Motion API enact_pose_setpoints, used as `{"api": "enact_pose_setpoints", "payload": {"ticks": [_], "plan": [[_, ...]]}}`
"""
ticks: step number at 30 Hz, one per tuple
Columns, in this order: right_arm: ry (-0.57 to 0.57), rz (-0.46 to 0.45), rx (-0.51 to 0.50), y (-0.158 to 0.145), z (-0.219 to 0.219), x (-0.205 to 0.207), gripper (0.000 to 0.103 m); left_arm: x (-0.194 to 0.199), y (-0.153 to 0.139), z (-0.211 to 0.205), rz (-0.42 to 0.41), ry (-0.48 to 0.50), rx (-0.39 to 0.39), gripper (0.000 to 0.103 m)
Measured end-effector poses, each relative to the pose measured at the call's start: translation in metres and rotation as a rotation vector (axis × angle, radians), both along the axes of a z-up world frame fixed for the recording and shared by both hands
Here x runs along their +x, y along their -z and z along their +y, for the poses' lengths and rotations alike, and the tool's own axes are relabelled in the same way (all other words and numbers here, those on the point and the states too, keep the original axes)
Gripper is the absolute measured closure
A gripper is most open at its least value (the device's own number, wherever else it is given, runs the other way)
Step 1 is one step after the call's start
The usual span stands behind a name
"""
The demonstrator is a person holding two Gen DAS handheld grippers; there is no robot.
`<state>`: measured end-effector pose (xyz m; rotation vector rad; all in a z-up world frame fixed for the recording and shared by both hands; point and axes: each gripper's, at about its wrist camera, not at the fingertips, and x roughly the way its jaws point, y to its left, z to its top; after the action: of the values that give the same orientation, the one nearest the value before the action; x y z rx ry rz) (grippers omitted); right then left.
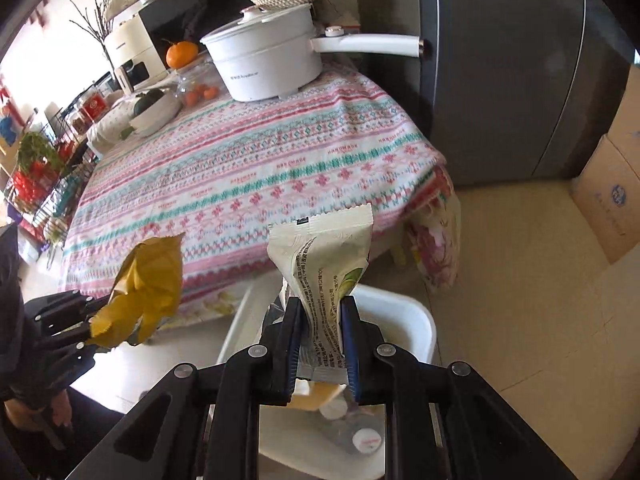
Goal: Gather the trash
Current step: 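Carry the yellow bag with the left tool while the right tool carries the white packet into the bin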
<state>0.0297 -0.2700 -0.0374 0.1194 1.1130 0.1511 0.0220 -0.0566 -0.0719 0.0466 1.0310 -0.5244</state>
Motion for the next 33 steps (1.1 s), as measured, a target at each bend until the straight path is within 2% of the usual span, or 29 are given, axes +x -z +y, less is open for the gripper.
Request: {"api": "enact_pose_setpoints", "payload": {"ticks": [10,11,13,16,25,33], "plan": [[0.025,0.058,-0.021,0.021,-0.020,-0.015,0.082,-0.011,0.037,-0.038,0.034,0.101,0.072,0.089],[0.028,0.055,-0.019,0.020,-0.021,-0.015,0.082,-0.011,0.039,-0.040,0.035,0.106,0.074,0.086],[0.031,0.051,-0.017,0.019,-0.023,-0.015,0.082,-0.011,0.044,-0.044,0.041,0.116,0.078,0.069],[0.033,0.052,-0.016,0.019,-0.024,-0.015,0.082,-0.014,0.044,-0.044,0.039,0.122,0.089,0.049],[0.030,0.074,-0.027,0.025,-0.027,-0.018,0.081,-0.010,0.031,-0.026,0.048,0.073,0.064,0.035],[-0.036,0.166,-0.075,0.046,-0.012,-0.017,0.078,-0.007,0.032,-0.008,0.072,0.029,0.062,0.029]]}}
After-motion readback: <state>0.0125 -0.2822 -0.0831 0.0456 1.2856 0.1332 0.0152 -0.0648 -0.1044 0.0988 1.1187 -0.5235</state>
